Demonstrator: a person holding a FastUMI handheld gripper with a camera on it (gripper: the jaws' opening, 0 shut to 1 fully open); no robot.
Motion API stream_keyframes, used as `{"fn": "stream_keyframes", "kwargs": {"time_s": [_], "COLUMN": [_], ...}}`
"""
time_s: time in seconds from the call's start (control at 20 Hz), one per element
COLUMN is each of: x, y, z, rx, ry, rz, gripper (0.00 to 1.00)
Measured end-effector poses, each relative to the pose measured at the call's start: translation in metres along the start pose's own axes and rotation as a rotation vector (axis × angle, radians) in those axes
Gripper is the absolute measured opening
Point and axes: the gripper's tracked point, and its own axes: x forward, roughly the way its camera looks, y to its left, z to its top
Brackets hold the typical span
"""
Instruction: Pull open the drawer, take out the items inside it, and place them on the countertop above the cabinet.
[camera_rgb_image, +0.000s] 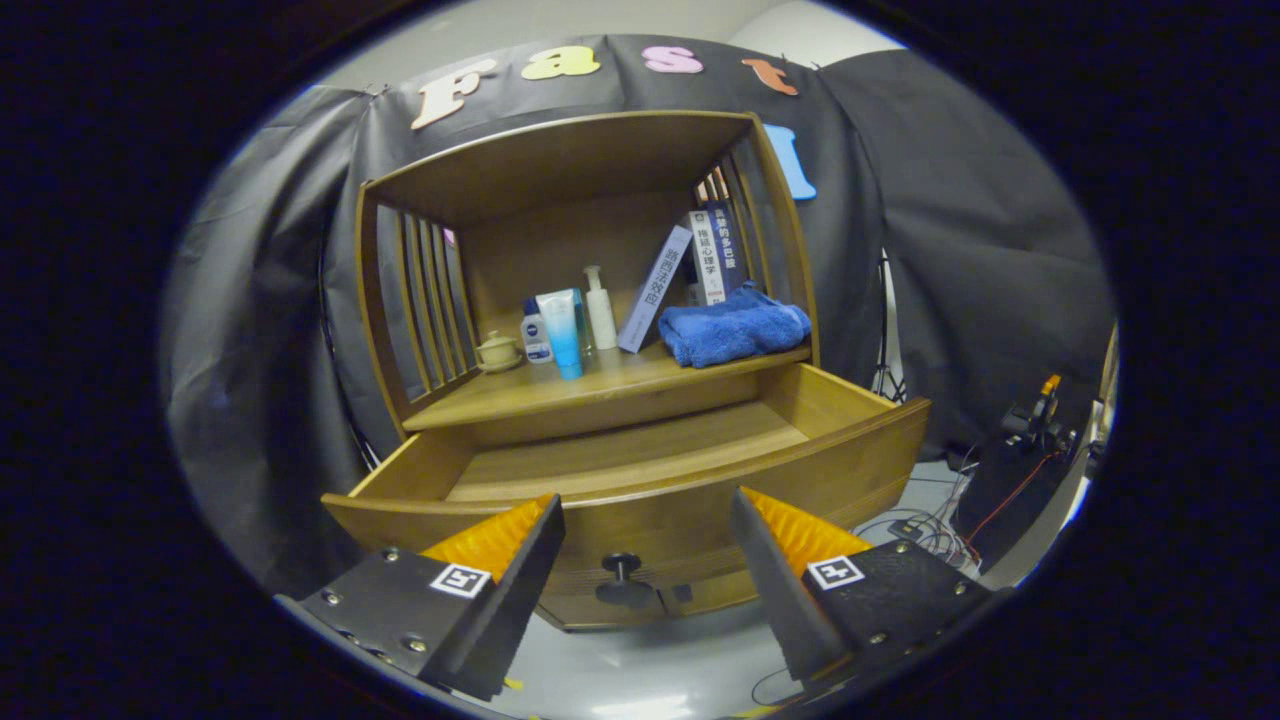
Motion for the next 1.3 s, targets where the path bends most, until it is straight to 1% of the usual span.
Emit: {"fn": "stream_keyframes", "kwargs": {"time_s": [0.25,0.35,0.4,0.45,0.55,0.65,0.85,0.9,0.95,1.3], "x": [0.015,0.029,0.032,0.031,0.038,0.044,0.084,0.085,0.099,0.149], "y": [0.011,0.015,0.023,0.021,0.022,0.026,0.036,0.04,0.042,0.052], "z": [-0.022,-0.037,-0.047,-0.046,-0.044,-0.042,-0.035,-0.03,-0.028,-0.022], "rx": [-0.056,-0.062,-0.06,-0.054,-0.1,-0.118,-0.098,-0.095,-0.095,-0.064], "ry": [0.002,0.03,0.061,0.038,-0.009,-0.029,-0.039,-0.055,-0.058,-0.079], "rz": [0.026,0.028,0.071,0.077,0.079,0.092,0.083,0.078,0.076,0.084], "gripper": [0.99,0.99,0.99,0.99,0.99,0.99,0.99,0.98,0.98,0.99]}}
